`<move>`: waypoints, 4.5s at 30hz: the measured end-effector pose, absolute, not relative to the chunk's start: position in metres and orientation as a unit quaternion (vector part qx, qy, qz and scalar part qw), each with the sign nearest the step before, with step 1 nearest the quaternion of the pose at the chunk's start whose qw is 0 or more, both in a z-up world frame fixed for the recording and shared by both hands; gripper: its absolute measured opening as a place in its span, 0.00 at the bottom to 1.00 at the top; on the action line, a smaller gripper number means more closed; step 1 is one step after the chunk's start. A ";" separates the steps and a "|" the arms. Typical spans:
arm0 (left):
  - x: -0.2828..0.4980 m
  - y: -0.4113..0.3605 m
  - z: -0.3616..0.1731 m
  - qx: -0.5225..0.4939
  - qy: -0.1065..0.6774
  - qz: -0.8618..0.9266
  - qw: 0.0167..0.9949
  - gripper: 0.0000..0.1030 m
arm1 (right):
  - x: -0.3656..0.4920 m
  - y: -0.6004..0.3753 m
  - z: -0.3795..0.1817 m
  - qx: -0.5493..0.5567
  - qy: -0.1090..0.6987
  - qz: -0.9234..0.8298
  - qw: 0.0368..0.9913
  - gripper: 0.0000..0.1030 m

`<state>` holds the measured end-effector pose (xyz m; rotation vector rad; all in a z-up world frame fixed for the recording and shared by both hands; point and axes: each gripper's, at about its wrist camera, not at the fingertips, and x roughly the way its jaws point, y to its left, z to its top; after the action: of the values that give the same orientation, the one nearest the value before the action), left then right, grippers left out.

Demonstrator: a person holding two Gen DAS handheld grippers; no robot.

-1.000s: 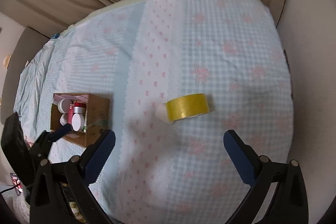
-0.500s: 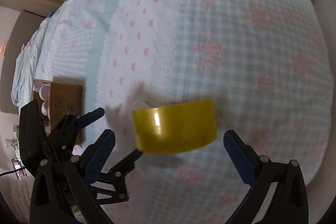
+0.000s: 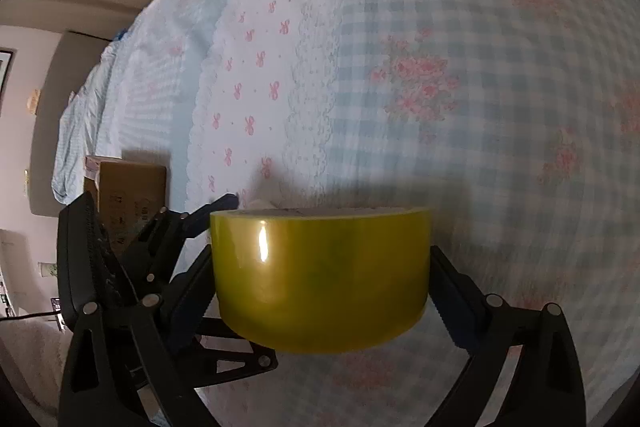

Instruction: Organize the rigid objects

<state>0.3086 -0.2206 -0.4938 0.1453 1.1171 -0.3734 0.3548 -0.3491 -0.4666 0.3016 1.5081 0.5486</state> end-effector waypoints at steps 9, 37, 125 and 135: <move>0.319 -0.228 -0.492 0.070 0.529 -0.183 0.826 0.59 | 0.347 -0.365 -0.462 0.159 0.657 0.220 0.703 0.93; 0.295 -0.151 -0.335 -0.029 0.490 -0.152 0.858 0.58 | 0.299 -0.373 -0.330 0.224 0.587 0.171 0.758 0.93; 0.232 0.245 -0.333 -0.031 0.565 -0.143 0.812 1.00 | 0.235 0.015 -0.339 0.252 0.584 -0.001 0.772 1.00; 0.198 0.239 -0.261 -0.026 0.521 -0.114 0.845 1.00 | 0.207 0.002 -0.284 0.199 0.593 0.018 0.780 1.00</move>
<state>0.1977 0.2393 -0.2614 -0.0556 1.0999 -0.2406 0.2066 0.0021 -0.2839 0.4295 1.2819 0.0391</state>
